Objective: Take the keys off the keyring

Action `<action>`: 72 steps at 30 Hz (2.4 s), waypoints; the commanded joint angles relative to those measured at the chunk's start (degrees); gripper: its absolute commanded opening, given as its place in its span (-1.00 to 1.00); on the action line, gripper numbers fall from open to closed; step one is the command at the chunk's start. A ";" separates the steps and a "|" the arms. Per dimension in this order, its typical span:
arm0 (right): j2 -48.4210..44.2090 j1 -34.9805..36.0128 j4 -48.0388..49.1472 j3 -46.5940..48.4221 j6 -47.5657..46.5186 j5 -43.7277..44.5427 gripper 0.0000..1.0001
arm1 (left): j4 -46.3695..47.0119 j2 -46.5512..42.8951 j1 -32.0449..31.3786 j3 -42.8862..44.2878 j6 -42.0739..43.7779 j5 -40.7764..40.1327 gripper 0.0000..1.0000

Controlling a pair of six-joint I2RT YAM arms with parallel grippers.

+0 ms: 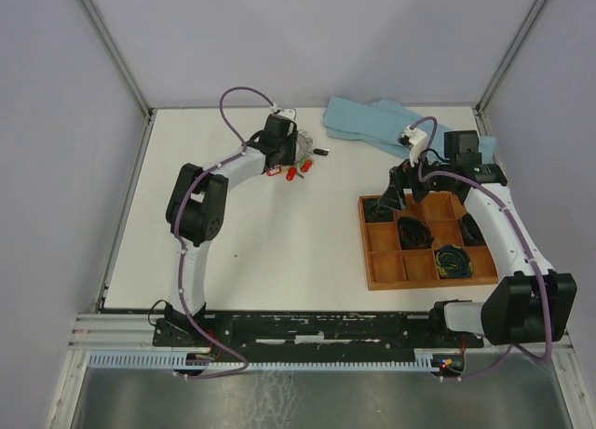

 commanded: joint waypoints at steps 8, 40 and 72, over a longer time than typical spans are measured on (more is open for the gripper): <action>1.20 1.21 0.75 2.30 -0.58 -2.44 0.86 | 7.77 -2.18 1.74 -3.64 -1.09 2.54 -0.18; 2.41 3.89 0.47 2.07 -0.96 -3.37 0.86 | 9.86 -3.19 3.03 -5.86 -2.81 7.93 -0.95; -7.24 19.38 29.05 -13.77 3.22 -10.63 0.78 | 39.51 -52.66 -8.47 -53.66 -31.87 22.66 -0.95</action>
